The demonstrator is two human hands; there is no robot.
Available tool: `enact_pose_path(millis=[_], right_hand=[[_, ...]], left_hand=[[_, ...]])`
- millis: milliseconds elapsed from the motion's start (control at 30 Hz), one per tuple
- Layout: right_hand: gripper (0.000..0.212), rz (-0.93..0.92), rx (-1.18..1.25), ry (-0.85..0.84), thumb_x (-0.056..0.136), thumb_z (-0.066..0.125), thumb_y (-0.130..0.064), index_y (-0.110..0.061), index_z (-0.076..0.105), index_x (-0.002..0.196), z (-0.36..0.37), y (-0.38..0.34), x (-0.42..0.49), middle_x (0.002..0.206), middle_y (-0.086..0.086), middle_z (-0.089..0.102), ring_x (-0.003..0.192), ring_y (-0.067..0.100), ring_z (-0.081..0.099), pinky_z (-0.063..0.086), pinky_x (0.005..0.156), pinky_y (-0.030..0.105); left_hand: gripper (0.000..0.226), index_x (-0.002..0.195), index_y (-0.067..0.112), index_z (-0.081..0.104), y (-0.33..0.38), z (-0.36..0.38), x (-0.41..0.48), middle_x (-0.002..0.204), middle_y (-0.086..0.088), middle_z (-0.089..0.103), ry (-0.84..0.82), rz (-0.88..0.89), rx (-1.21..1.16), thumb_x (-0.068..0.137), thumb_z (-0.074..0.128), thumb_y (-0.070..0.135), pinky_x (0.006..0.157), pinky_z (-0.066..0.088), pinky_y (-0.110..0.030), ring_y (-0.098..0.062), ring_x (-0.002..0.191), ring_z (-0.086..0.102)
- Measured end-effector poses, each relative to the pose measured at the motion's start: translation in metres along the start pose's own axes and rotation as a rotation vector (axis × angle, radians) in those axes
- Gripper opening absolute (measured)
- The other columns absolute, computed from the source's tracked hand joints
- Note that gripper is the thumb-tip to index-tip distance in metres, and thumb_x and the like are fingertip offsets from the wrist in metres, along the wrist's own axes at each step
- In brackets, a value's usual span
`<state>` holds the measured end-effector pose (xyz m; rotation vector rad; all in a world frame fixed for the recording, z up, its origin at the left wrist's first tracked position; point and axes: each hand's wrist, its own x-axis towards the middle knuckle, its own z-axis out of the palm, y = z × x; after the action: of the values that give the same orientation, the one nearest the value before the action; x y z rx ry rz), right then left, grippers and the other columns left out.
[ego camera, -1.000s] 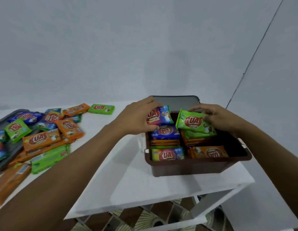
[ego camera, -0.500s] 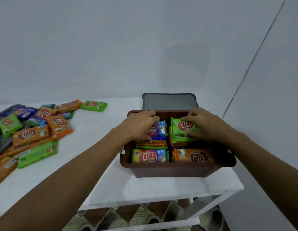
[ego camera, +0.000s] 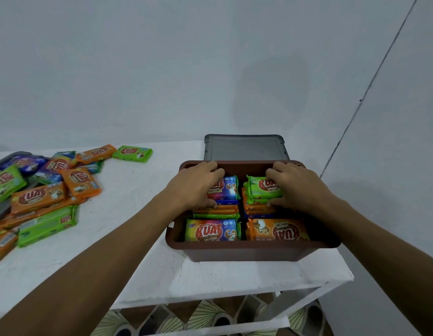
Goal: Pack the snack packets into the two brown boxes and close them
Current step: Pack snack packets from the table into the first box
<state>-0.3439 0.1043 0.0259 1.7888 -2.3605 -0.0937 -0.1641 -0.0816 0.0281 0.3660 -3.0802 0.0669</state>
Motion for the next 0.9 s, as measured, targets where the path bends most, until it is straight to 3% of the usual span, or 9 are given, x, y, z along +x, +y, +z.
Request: enact_pose_path(millis=[200, 300, 433, 533, 600, 733, 833, 900], right_hand=[[0.071, 0.005, 0.053, -0.066, 0.071, 0.071, -0.064, -0.022, 0.051, 0.125, -0.005, 0.001, 0.003, 0.121, -0.003, 0.053, 0.108, 0.016, 0.051, 0.045, 0.083, 0.028], [0.066, 0.029, 0.044, -0.082, 0.073, 0.062, -0.072, -0.027, 0.057, 0.121, -0.012, 0.0, 0.007, 0.114, -0.007, 0.058, 0.1, 0.014, 0.056, 0.049, 0.078, 0.03], [0.03, 0.01, 0.148, 0.033, 0.093, 0.05, -0.049, -0.03, 0.065, 0.11, -0.017, -0.012, 0.023, 0.109, -0.009, 0.066, 0.097, 0.014, 0.059, 0.05, 0.074, 0.032], [0.023, -0.038, 0.247, 0.086, 0.096, 0.046, -0.038, -0.028, 0.066, 0.103, -0.017, -0.03, 0.045, 0.101, -0.007, 0.068, 0.092, 0.013, 0.058, 0.05, 0.074, 0.035], [0.021, -0.079, 0.277, 0.112, 0.096, 0.046, -0.036, -0.026, 0.064, 0.099, -0.021, -0.048, 0.065, 0.097, -0.006, 0.066, 0.09, 0.013, 0.056, 0.05, 0.074, 0.037], [0.019, -0.192, 0.321, 0.14, 0.096, 0.049, -0.033, -0.024, 0.065, 0.099, -0.033, -0.096, 0.117, 0.094, -0.005, 0.063, 0.091, 0.014, 0.054, 0.047, 0.077, 0.036], [0.021, -0.225, 0.371, 0.081, 0.096, 0.05, -0.034, -0.025, 0.065, 0.107, -0.035, -0.137, 0.165, 0.098, -0.007, 0.062, 0.096, 0.014, 0.053, 0.047, 0.083, 0.037], [0.024, -0.235, 0.354, -0.033, 0.096, 0.049, -0.037, -0.028, 0.062, 0.114, -0.034, -0.164, 0.2, 0.104, -0.007, 0.061, 0.101, 0.014, 0.051, 0.047, 0.088, 0.039]], left_hand=[[0.063, 0.121, 0.023, 0.049, -0.001, -0.002, 0.0, 0.124, 0.003, 0.054, 0.004, -0.014, 0.009, 0.074, 0.075, 0.054, 0.085, 0.045, -0.029, -0.015, 0.113, 0.053], [0.056, 0.118, 0.024, 0.057, -0.008, -0.008, -0.001, 0.119, 0.006, 0.059, 0.01, 0.006, -0.003, 0.077, 0.067, 0.061, 0.083, 0.046, -0.03, -0.014, 0.107, 0.057], [0.03, 0.109, 0.021, 0.066, -0.041, -0.011, -0.018, 0.107, 0.005, 0.065, 0.122, 0.094, -0.212, 0.089, 0.062, 0.043, 0.082, 0.047, -0.033, -0.014, 0.098, 0.055], [0.023, 0.105, 0.016, 0.065, -0.078, -0.004, -0.039, 0.103, 0.003, 0.06, 0.347, 0.055, -0.252, 0.091, 0.058, 0.034, 0.081, 0.045, -0.033, -0.016, 0.096, 0.05], [0.024, 0.109, 0.016, 0.064, -0.109, 0.005, -0.054, 0.11, 0.002, 0.06, 0.37, -0.049, -0.228, 0.091, 0.061, 0.032, 0.083, 0.047, -0.035, -0.019, 0.102, 0.052], [0.027, 0.113, 0.02, 0.063, -0.178, 0.026, -0.088, 0.119, 0.0, 0.058, 0.214, -0.25, -0.141, 0.09, 0.063, 0.034, 0.086, 0.048, -0.041, -0.022, 0.115, 0.051], [0.035, 0.118, 0.022, 0.064, -0.23, 0.039, -0.113, 0.129, 0.0, 0.054, 0.054, -0.319, -0.117, 0.087, 0.056, 0.007, 0.082, 0.047, -0.037, -0.023, 0.121, 0.048], [0.048, 0.124, 0.027, 0.062, -0.267, 0.042, -0.127, 0.139, 0.003, 0.05, -0.075, -0.308, -0.04, 0.082, 0.059, 0.003, 0.093, 0.045, -0.04, -0.021, 0.128, 0.043]])
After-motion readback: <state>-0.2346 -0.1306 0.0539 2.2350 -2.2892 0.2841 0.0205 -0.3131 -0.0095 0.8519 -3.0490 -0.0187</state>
